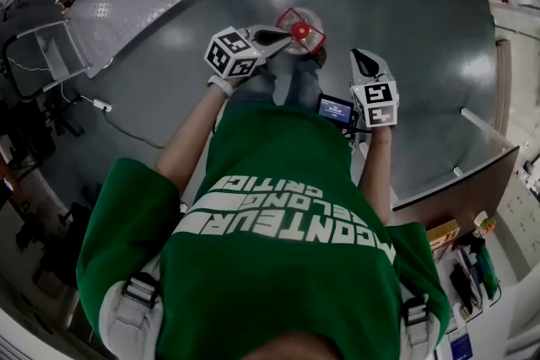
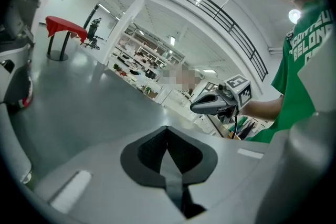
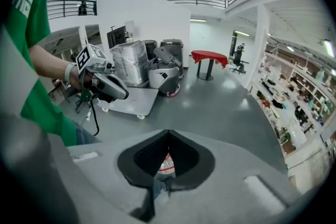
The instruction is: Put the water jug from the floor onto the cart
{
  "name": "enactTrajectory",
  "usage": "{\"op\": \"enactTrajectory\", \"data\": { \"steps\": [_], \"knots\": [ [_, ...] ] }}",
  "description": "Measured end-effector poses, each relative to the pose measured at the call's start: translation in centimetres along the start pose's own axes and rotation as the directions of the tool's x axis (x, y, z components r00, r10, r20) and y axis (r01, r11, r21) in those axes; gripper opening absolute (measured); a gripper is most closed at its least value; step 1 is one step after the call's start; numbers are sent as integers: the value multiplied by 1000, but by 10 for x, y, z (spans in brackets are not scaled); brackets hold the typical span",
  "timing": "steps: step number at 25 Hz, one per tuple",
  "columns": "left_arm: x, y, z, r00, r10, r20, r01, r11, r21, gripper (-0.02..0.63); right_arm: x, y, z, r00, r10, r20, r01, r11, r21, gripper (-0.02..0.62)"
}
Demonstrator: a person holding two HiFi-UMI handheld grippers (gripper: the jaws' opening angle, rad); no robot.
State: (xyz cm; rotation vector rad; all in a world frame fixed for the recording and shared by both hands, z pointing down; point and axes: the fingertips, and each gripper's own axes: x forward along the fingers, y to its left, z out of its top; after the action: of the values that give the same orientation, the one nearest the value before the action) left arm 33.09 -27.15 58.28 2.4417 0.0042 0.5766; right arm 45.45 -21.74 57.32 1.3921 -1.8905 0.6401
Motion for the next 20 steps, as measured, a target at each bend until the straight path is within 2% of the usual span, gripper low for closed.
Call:
{"op": "enactTrajectory", "data": {
  "steps": [5, 12, 17, 20],
  "knots": [
    [26, -5, -26, 997, 82, 12, -80, 993, -85, 3, 20, -7, -21, 990, 135, -25, -136, 990, -39, -14],
    [61, -2, -51, 991, 134, -19, -135, 986, -102, 3, 55, -12, -41, 967, 244, -66, -250, 963, -100, -14],
    [38, 45, -86, 981, 195, -14, -195, 971, -137, 3, 121, 29, -40, 951, 296, -94, -306, 945, -116, -14],
    [36, 70, -111, 974, 223, -24, -224, 960, -166, 3, 162, 46, -52, 933, 332, -136, -349, 929, -124, 14]
  ]
}}
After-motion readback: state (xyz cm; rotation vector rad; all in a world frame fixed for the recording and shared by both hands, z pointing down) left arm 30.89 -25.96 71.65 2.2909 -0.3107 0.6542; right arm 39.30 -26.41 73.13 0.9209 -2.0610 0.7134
